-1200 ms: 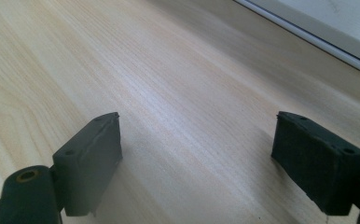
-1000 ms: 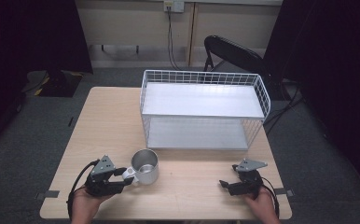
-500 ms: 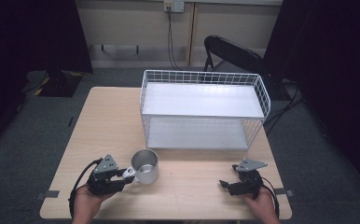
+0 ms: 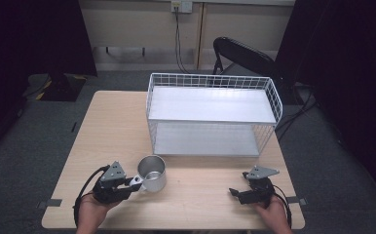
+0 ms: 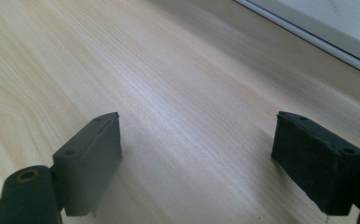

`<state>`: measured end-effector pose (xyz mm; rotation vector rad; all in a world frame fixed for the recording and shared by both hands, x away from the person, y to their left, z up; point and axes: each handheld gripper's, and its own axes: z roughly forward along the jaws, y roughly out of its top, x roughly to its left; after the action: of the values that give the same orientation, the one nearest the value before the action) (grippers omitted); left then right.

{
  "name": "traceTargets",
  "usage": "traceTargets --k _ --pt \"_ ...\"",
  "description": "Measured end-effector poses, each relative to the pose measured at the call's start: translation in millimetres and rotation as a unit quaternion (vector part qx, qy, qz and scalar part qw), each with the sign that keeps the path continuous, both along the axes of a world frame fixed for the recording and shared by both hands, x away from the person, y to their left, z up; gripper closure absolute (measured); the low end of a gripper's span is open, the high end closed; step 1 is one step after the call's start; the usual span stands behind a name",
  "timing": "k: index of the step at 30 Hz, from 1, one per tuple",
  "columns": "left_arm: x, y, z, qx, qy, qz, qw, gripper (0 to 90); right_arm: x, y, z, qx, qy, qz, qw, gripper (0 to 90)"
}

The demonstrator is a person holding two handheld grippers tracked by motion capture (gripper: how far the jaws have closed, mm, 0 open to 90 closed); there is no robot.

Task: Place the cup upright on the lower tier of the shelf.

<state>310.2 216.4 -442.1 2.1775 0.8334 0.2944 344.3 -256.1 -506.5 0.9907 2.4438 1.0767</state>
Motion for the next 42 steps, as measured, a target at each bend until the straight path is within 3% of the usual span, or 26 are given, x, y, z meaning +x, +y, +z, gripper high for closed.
traceTargets --k 7,27,31,42 --pt "-3.0 -4.1 2.1 0.009 -0.011 0.003 0.9999 71.8 0.0 0.0 0.0 0.0 0.0 0.0 1.0 14.8" --pt "-4.3 -3.9 0.7 0.009 -0.007 0.013 0.9999 70.9 0.1 0.0 0.0 0.0 0.0 0.0 1.0 14.9" --pt "-4.3 -4.5 3.7 0.006 -0.013 0.017 0.9998 66.7 0.0 0.0 0.0 0.0 0.0 0.0 1.0 14.8" --pt "-3.0 -6.2 1.8 0.016 -0.012 0.013 0.9997 71.5 0.0 0.0 0.0 0.0 0.0 0.0 1.0 14.8"
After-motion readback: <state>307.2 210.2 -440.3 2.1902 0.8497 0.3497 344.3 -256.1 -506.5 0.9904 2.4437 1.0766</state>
